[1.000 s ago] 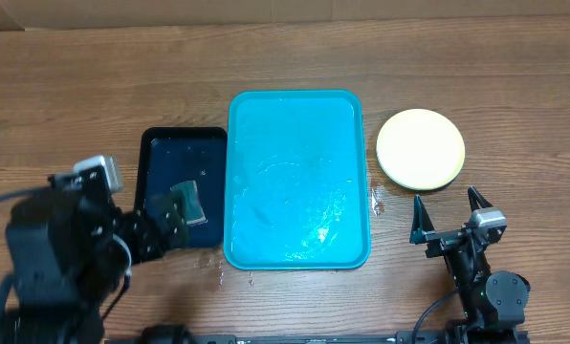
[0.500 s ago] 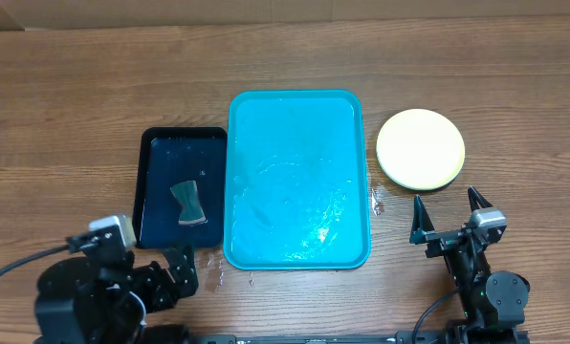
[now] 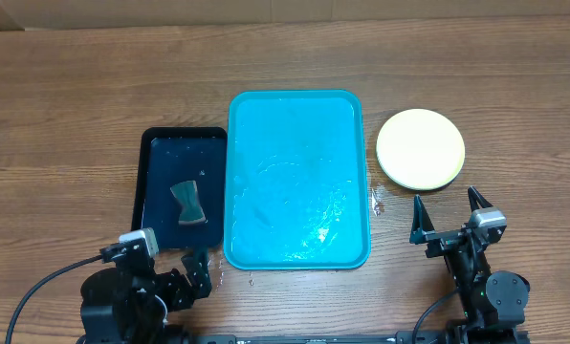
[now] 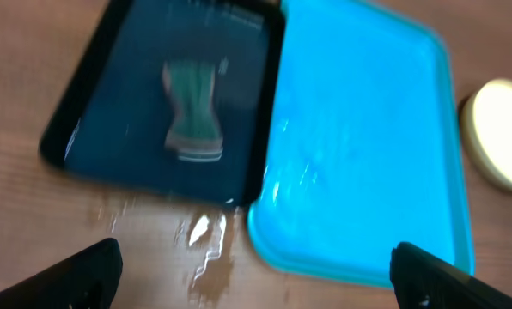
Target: Clean dirty plates on tray and stack at the side
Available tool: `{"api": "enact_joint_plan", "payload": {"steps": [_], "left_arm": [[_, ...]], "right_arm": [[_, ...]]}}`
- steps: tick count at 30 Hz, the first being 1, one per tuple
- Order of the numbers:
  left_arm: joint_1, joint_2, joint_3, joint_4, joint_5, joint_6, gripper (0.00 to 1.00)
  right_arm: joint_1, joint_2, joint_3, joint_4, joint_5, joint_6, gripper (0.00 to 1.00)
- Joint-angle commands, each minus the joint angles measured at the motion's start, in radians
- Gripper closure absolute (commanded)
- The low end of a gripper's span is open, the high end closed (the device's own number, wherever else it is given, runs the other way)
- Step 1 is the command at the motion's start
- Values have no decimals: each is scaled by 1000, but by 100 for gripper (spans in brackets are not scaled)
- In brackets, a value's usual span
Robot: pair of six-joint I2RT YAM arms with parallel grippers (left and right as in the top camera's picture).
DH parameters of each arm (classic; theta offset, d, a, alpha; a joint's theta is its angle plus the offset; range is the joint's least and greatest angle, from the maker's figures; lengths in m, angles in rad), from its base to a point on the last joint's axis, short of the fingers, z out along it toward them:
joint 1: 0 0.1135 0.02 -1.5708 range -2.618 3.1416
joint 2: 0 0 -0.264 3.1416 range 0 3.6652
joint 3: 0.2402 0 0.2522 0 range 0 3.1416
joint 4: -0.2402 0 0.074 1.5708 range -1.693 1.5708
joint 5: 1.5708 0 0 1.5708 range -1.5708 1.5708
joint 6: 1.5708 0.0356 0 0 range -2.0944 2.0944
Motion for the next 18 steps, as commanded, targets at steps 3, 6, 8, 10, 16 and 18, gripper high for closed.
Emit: {"api": "enact_joint_plan", "payload": {"steps": [3,6,8,10,16,18], "left_arm": [[-19,-65,-45,279,16,9,0],[-23,-97,-77,494,18,7,0],[-25,-121,-108,632,30,8,0],[-27,-147,-141,756,36,8,0],[-27,-246,-269,1065,36,8,0],[-27,-281,-320,1159,37,7,0]], "right_arm": [[-3,-10,-10,6,6,-5,0],[-3,-10,-11,5,6,-5,0],[-3,-10,-10,6,6,-5,0],[-3,-10,-11,5,6,-5,0],[-3,-10,-11,5,6,-5,0],[-3,-10,-11,6,6,-5,0]]}}
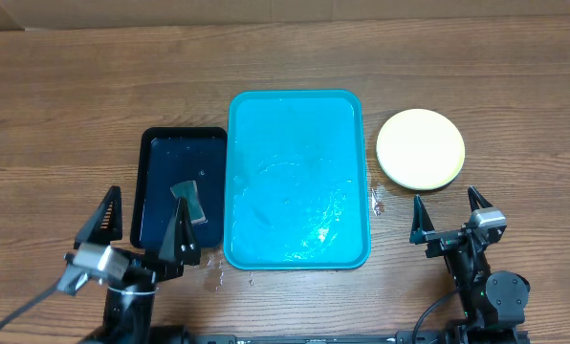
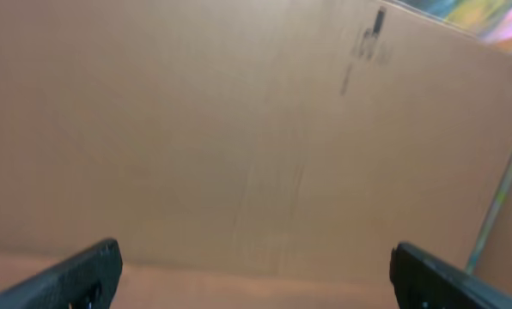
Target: Clean dirty plates on tray and stack at the side
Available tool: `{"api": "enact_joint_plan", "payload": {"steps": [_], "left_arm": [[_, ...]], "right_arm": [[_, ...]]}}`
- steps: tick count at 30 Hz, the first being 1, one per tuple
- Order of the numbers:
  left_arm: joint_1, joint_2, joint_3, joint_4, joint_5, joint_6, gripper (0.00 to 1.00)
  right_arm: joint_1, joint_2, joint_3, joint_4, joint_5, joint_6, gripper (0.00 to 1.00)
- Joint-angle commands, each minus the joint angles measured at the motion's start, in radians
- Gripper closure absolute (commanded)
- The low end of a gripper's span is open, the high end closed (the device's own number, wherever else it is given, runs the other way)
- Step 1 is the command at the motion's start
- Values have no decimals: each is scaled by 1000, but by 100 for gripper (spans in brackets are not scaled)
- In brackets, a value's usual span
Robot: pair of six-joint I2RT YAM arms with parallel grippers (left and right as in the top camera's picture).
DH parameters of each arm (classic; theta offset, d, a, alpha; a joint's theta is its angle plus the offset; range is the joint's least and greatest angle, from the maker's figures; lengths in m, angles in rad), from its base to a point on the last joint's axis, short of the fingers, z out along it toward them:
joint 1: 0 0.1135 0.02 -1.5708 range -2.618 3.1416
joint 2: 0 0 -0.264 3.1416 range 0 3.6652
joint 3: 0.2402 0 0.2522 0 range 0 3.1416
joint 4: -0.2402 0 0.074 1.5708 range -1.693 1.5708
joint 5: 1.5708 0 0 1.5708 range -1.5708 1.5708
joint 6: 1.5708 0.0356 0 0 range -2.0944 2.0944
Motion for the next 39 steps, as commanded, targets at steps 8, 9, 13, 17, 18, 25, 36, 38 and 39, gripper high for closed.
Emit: {"api": "enact_joint_plan", "payload": {"steps": [8,9,13,17,18,25,36,38,39], "left_arm": [[-8,-81,-230,378,10,7,0],[-8,-81,-243,387,10,7,0],[-7,-81,-292,409,2,8,0],[-7,-81,-344,433,-34,7,0],[-7,-81,-352,433,-40,7,0],[-7,-81,-394,424,-101,11,0],[-7,-81,-459,316,-145,32,0],[-8,-81,-459,256,-172,48,0],[-7,-81,-460,225,-183,60,0]], "right_arm": [[-3,-10,-10,5,7,-3,0],[-3,-10,-11,5,7,-3,0],[-3,-10,-10,5,7,-3,0],[-3,-10,-10,5,7,-3,0],[-3,-10,-10,5,7,-3,0],[-3,-10,-11,5,7,-3,0],[-3,-10,-10,5,7,-3,0],[-3,-10,-11,5,7,-3,0],[-3,-10,-11,5,7,-3,0]]}}
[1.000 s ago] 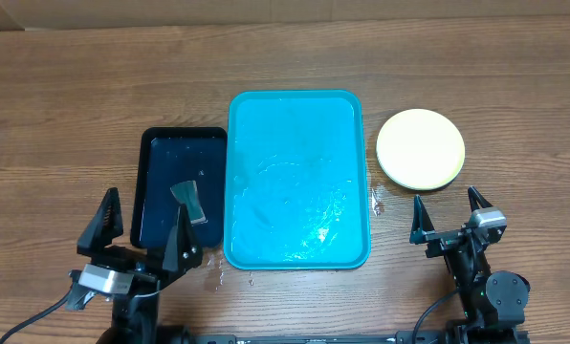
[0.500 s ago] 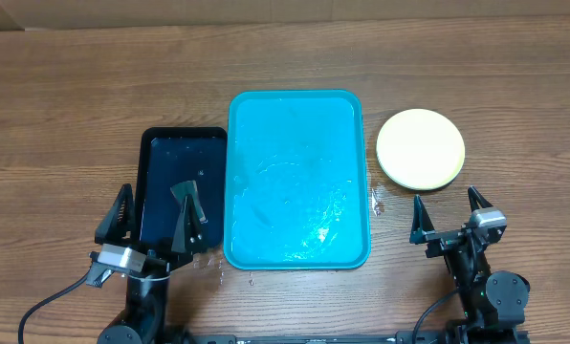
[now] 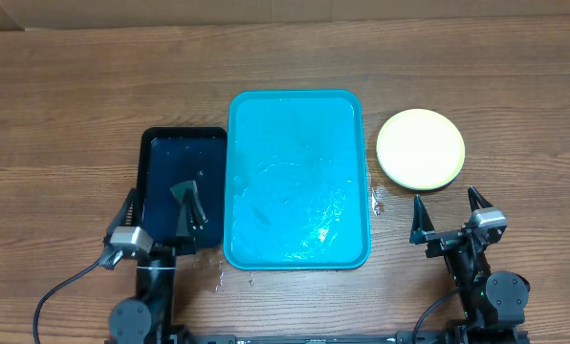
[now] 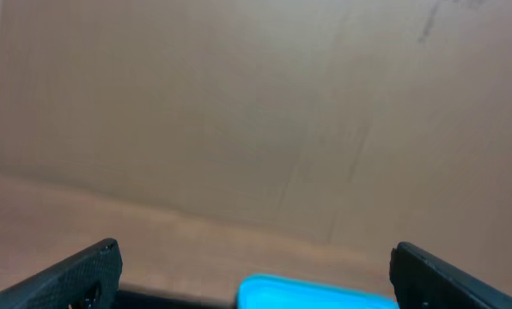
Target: Clean dirty plates on tray and stack at the side
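The blue tray (image 3: 299, 182) lies wet and bare in the middle of the table; its far edge (image 4: 316, 293) shows low in the left wrist view. A pale yellow plate (image 3: 421, 148) rests on the table to the tray's right. A dark tray (image 3: 161, 162) on the left holds a grey-green sponge (image 3: 195, 216), partly covered by a finger. My left gripper (image 3: 158, 212) (image 4: 256, 279) stands open at the dark tray's near end, with nothing between its fingers. My right gripper (image 3: 445, 205) is open just in front of the plate.
Water drops lie on the wood by the blue tray's right edge (image 3: 376, 201) and in front of the dark tray (image 3: 218, 272). A brown cardboard wall (image 4: 256, 112) stands behind the table.
My left gripper, still open, now sits smaller and a little further right over the dark tray's near end. Its camera now catches the blue tray's edge. The right arm is unchanged.
At first my left arm lay folded at the front left, its camera looking down on the dark tray and sponge. Then it stood up with its open fingers spread wide, facing the cardboard wall. Now it stands by the dark tray's near end. The right arm stayed still.
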Available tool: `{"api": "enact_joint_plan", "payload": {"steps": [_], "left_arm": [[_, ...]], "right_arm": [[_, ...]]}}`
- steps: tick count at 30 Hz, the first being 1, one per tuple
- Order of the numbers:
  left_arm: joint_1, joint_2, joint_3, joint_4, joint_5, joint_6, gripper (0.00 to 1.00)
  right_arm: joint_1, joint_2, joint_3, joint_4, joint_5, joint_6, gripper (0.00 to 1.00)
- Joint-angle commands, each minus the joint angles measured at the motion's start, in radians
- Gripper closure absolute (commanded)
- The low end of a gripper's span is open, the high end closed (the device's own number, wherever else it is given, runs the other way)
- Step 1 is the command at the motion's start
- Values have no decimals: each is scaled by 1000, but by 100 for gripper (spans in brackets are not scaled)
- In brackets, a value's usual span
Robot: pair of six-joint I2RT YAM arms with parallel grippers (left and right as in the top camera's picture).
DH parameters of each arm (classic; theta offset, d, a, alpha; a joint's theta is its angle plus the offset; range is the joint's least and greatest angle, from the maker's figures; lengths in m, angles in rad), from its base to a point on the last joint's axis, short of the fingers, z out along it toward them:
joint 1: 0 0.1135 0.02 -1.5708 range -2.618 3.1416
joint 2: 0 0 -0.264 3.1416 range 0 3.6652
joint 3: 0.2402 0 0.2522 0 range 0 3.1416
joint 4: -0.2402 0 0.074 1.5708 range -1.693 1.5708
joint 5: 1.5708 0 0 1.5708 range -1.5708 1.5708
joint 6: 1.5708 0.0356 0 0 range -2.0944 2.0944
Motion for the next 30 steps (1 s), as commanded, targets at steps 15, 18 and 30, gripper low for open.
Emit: {"api": "enact_joint_plan", "payload": {"steps": [15,18,30], "left_arm": [[-8,-13,-7,-288,-175,262,0],[-8,-12,-7,-286,-168,262,0],[-4,-11,-7,-285,-169,262,0]], "right_arm": [[-3,-10,-11,5,6,-4,0],[-3,-10,-10,5,6,-4,0],[-3,-10,-10,5,6,-4,0]]}}
